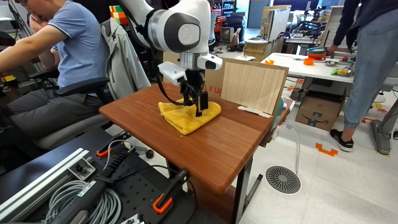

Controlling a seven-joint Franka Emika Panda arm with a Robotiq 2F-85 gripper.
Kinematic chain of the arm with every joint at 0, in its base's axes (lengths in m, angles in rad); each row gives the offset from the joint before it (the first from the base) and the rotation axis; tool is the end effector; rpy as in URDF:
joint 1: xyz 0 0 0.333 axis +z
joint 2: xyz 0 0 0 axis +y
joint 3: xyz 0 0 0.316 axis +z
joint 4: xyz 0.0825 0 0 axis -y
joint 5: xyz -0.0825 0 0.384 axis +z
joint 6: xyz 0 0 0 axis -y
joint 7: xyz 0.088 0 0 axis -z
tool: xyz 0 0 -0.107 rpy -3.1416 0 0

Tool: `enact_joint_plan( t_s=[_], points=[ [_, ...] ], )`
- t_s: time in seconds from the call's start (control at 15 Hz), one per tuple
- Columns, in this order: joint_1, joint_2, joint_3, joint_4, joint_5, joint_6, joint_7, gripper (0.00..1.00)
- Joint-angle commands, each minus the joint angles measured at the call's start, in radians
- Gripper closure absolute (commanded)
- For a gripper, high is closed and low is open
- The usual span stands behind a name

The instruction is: Use the towel to wipe the desk

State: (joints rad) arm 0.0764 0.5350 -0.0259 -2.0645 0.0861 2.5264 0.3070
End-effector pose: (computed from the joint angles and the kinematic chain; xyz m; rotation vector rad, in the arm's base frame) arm 0.5801 0.0283 0.1634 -3.0777 0.5054 0.1206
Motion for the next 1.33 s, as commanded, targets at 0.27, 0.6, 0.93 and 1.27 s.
enact_joint_plan(
  t_s=[0.27, 0.6, 0.93, 1.27],
  points=[
    [0.105, -0.046, 0.007, -0.066, -0.083, 0.039, 0.023, 0.0],
    [0.195, -0.061, 0.011, -0.089, -0.146, 0.062, 0.052, 0.0],
    [0.256, -0.006, 0.0, -0.03, -0.188, 0.039, 0.13, 0.0],
    [0.284, 0.104, -0.031, 0.076, -0.208, 0.008, 0.205, 0.0]
  ],
)
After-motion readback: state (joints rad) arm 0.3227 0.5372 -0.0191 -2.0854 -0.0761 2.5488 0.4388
